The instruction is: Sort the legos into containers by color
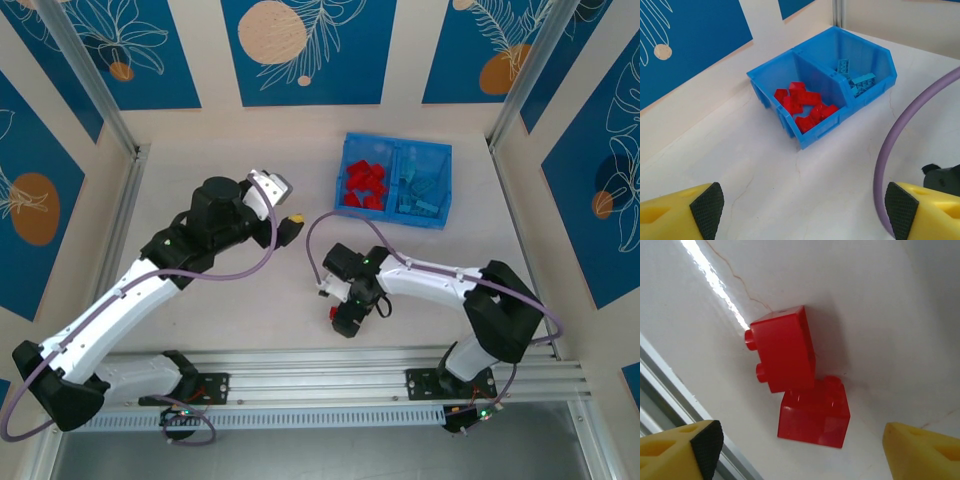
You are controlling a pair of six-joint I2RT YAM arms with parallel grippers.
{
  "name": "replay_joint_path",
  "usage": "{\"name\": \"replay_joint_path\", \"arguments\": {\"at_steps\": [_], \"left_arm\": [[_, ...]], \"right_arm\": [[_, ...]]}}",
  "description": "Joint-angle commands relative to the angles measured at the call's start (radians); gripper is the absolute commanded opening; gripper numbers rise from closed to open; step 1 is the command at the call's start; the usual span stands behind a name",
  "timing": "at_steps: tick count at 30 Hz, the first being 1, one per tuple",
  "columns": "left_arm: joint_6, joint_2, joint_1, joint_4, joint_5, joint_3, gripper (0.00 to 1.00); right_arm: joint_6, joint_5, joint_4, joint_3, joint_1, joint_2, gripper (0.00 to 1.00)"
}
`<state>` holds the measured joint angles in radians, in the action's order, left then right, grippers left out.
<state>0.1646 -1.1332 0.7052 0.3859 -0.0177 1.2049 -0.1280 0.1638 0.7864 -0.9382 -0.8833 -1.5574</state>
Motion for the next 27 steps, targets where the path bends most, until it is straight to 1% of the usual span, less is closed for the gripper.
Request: {"name": "replay_joint_path", "arguments": {"at_steps": [1,4,6,8,11,14,17,19,21,23,25,27], "left_arm": [[0.003,0.001,0.006,0.008,-0.011,-0.006,0.87],[0.005,-0.006,0.007,0.004,-0.002,-0.005,0.87],[0.012,-0.012,0.007,0.007,0.009,-0.005,0.87],[0.024,-0.017,0.006,0.015,0.025,-0.006,0.88],[0.046,-0.012,0.008,0.030,0.035,-0.019,0.88],[0.064,0.012,0.007,0.028,0.029,-0.049,0.88],[0.086,0.044,0.007,0.035,0.072,-0.066,0.89],[0.122,0.061,0.006,0.065,0.156,-0.068,0.89],[0.164,0.072,0.007,0.094,0.260,-0.073,0.89],[0.186,0.075,0.009,0.105,0.313,-0.080,0.91],[0.179,0.074,0.011,0.102,0.329,-0.085,0.91],[0.166,0.071,0.015,0.091,0.334,-0.088,0.92]], "right_arm": [[-0.023,0.013,-0.025,-0.022,0.005,-0.031,0.77],[-0.016,0.023,-0.050,-0.019,0.009,-0.051,0.65],[-0.019,0.016,-0.064,-0.019,0.012,-0.063,0.55],[-0.018,0.018,-0.060,-0.024,0.012,-0.071,0.48],[-0.010,0.030,-0.043,-0.027,0.012,-0.052,0.41],[0.010,0.056,-0.038,-0.030,0.013,0.044,0.34],[0.031,0.097,-0.036,-0.052,0.036,0.171,0.34],[0.032,0.124,-0.037,-0.088,0.071,0.240,0.34],[0.015,0.139,-0.064,-0.135,0.124,0.277,0.34],[-0.008,0.139,-0.106,-0.184,0.181,0.275,0.35],[-0.036,0.127,-0.156,-0.232,0.248,0.235,0.35],[-0.072,0.114,-0.205,-0.300,0.304,0.164,0.34]]}}
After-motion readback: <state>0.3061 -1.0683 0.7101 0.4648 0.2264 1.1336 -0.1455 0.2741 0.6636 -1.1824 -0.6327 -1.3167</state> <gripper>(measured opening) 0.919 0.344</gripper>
